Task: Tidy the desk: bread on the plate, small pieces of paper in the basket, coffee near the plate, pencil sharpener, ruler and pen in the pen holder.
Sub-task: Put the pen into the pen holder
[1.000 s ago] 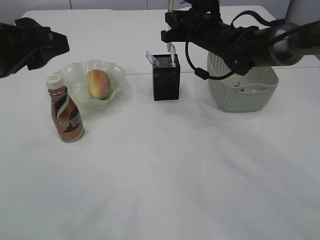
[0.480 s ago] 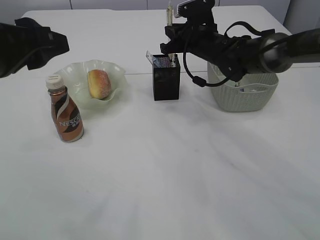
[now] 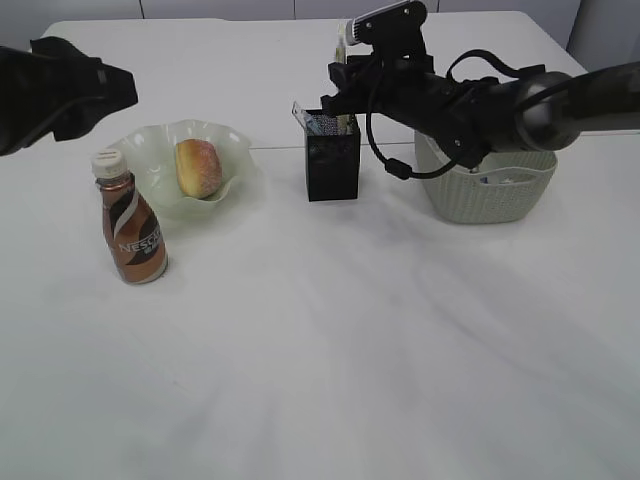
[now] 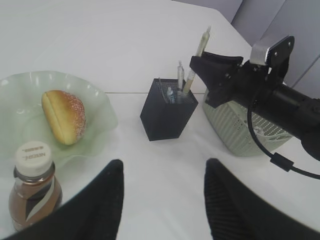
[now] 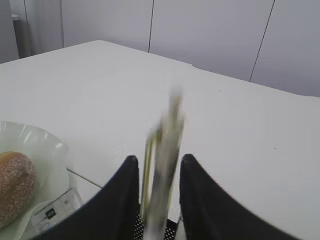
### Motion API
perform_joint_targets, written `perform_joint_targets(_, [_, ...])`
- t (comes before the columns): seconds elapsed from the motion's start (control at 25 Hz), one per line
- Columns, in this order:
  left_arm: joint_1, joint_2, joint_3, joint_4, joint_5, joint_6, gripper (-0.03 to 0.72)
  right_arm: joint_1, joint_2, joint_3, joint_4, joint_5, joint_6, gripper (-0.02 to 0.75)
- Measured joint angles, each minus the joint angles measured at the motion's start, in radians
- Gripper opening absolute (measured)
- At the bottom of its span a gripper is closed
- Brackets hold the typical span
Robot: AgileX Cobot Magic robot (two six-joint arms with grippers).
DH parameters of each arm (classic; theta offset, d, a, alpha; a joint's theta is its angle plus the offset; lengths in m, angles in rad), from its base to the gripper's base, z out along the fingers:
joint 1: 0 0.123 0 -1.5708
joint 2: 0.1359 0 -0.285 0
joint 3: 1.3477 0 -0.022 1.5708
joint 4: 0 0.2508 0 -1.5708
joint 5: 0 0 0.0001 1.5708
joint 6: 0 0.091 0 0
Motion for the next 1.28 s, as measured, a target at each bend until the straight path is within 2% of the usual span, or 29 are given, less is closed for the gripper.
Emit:
perform_joint_targets(0.08, [0.000,0.000,0.000,0.000,-0.006,0.019,0.379,0.000,0.000,0.000,0.000,0.001,0.000,0.283])
perform_joint_targets(0.2, [0.000,0.000,0.000,0.000,-0.013,0.027,0.380,0.000,0.000,-0.002,0.000,0.001,0.000,0.327])
perform_joint_targets(0.56, [0.000,0.004,0.000,0.000,-0.020,0.042,0.379,0.000,0.000,-0.008,0.000,0.112,0.033,0.341])
perform_joint_targets(0.84, [0.000,0.084,0.000,0.000,-0.004,0.109,0.380,0.000,-0.026,-0.009,0.000,0.199,0.082,0.342])
perform_joint_targets(1.04, [0.000,0.102,0.000,0.000,-0.006,0.135,0.380,0.000,-0.108,-0.010,0.004,0.329,0.150,0.342])
perform_joint_targets(1.28, [0.000,0.102,0.000,0.000,-0.027,0.153,0.380,0.010,-0.240,-0.010,0.010,0.601,0.190,0.342])
